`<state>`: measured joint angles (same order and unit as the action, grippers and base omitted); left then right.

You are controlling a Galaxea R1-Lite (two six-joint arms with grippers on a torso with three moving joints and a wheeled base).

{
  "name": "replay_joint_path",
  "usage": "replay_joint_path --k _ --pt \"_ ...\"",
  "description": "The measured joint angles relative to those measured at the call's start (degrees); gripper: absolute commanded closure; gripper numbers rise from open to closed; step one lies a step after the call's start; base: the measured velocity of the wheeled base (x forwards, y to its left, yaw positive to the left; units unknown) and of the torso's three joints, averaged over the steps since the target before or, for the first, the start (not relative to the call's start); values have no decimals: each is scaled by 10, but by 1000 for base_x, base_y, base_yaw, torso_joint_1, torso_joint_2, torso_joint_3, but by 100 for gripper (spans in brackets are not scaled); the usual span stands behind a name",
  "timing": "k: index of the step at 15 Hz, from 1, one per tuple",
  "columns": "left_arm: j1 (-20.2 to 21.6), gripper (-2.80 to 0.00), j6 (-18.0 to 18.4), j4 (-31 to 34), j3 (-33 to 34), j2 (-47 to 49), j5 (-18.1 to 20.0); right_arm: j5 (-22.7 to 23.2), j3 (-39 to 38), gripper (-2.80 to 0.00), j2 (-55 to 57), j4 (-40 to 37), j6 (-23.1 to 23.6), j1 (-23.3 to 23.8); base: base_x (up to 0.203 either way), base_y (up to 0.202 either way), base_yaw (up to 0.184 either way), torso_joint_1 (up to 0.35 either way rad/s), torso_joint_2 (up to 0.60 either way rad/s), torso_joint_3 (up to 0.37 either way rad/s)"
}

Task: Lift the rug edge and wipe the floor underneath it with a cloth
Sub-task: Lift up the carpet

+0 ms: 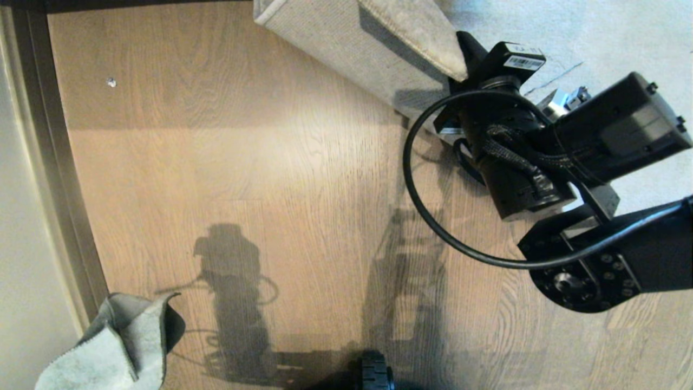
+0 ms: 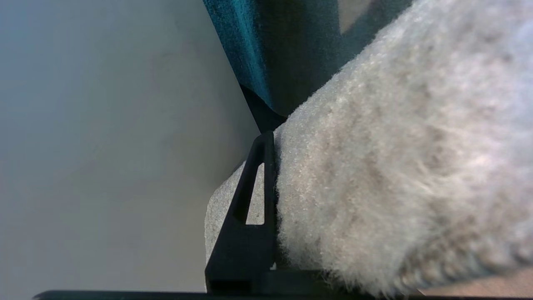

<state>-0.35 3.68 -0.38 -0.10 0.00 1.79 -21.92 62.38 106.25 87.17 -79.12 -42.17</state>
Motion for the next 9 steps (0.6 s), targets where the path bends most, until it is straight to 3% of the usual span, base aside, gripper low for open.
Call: replay_joint_path --k 9 --pt "0 0 25 0 0 0 3 0 -8 0 3 1 1 10 0 0 0 0 0 0"
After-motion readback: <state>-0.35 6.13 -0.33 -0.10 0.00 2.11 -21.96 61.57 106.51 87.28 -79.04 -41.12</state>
